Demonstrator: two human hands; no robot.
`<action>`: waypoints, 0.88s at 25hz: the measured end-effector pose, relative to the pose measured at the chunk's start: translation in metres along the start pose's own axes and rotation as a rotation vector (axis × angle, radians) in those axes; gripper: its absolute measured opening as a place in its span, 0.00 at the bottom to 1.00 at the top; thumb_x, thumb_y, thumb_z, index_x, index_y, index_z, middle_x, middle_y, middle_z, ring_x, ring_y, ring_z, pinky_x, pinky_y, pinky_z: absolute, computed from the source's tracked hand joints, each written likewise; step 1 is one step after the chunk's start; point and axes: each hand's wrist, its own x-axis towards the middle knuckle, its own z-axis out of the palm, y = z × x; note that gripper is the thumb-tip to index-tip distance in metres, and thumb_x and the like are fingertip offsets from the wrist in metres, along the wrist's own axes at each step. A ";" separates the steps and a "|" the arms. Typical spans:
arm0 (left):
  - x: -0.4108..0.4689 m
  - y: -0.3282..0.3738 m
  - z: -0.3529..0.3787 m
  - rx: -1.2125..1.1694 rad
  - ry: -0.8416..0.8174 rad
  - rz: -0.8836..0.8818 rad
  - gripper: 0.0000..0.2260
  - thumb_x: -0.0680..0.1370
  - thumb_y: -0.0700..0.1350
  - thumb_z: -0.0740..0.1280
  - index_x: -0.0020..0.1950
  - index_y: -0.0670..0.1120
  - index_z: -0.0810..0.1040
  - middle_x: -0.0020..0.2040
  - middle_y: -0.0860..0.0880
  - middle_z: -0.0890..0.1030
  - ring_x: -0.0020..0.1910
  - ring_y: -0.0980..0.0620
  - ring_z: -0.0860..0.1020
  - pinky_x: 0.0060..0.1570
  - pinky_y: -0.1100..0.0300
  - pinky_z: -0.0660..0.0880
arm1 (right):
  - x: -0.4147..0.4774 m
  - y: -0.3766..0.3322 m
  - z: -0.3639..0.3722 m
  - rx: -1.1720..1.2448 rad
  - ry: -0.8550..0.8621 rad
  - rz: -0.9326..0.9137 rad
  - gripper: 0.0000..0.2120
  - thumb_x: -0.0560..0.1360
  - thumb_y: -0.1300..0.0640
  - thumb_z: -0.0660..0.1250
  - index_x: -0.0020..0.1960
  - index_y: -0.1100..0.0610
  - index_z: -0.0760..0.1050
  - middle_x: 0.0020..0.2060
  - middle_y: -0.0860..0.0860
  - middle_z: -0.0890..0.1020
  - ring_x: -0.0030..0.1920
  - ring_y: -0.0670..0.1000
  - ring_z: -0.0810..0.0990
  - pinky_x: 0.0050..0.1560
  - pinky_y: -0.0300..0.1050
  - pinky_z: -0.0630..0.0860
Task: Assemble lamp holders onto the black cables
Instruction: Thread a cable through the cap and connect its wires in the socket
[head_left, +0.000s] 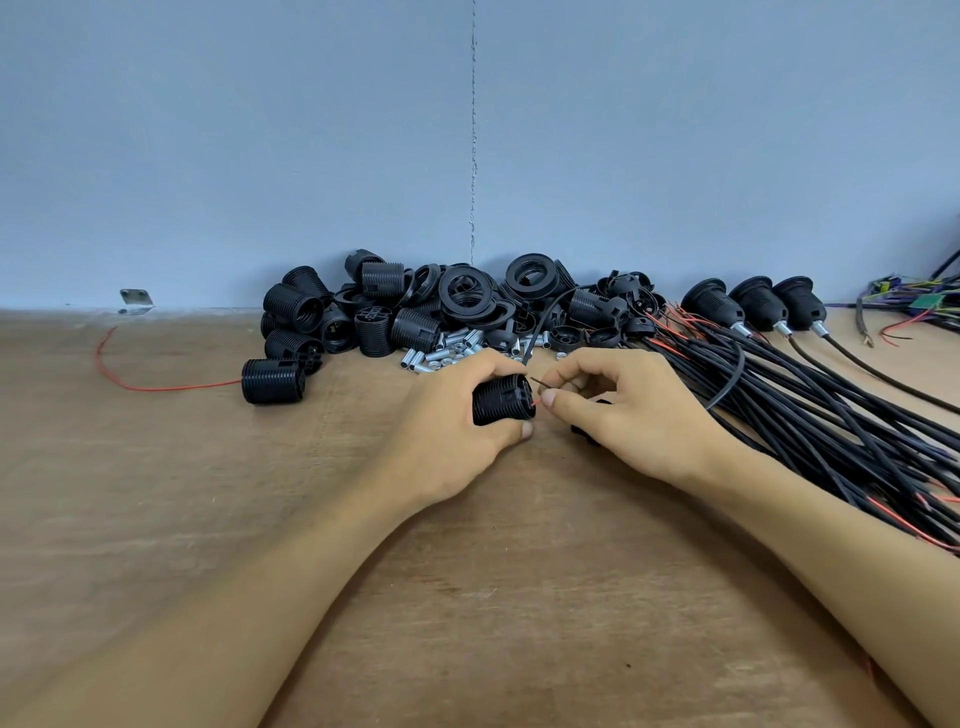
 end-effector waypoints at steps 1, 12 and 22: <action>0.000 0.000 0.000 -0.001 -0.001 0.001 0.17 0.71 0.43 0.78 0.57 0.54 0.81 0.51 0.56 0.84 0.54 0.54 0.82 0.60 0.47 0.77 | 0.000 0.000 -0.001 -0.002 0.000 -0.002 0.08 0.75 0.60 0.72 0.41 0.48 0.82 0.36 0.45 0.82 0.33 0.39 0.76 0.39 0.28 0.71; -0.001 0.002 0.000 0.040 0.016 0.009 0.17 0.71 0.44 0.78 0.57 0.55 0.80 0.49 0.57 0.84 0.51 0.58 0.81 0.57 0.52 0.76 | -0.002 0.000 0.008 -0.045 -0.002 -0.035 0.09 0.77 0.61 0.70 0.40 0.51 0.78 0.30 0.37 0.76 0.32 0.39 0.73 0.38 0.29 0.68; -0.001 0.004 0.001 0.057 0.023 0.016 0.17 0.71 0.43 0.79 0.57 0.53 0.81 0.49 0.56 0.85 0.51 0.57 0.81 0.56 0.52 0.76 | -0.002 -0.003 0.011 -0.091 -0.004 -0.057 0.06 0.76 0.63 0.70 0.40 0.57 0.78 0.29 0.48 0.75 0.33 0.44 0.71 0.36 0.30 0.67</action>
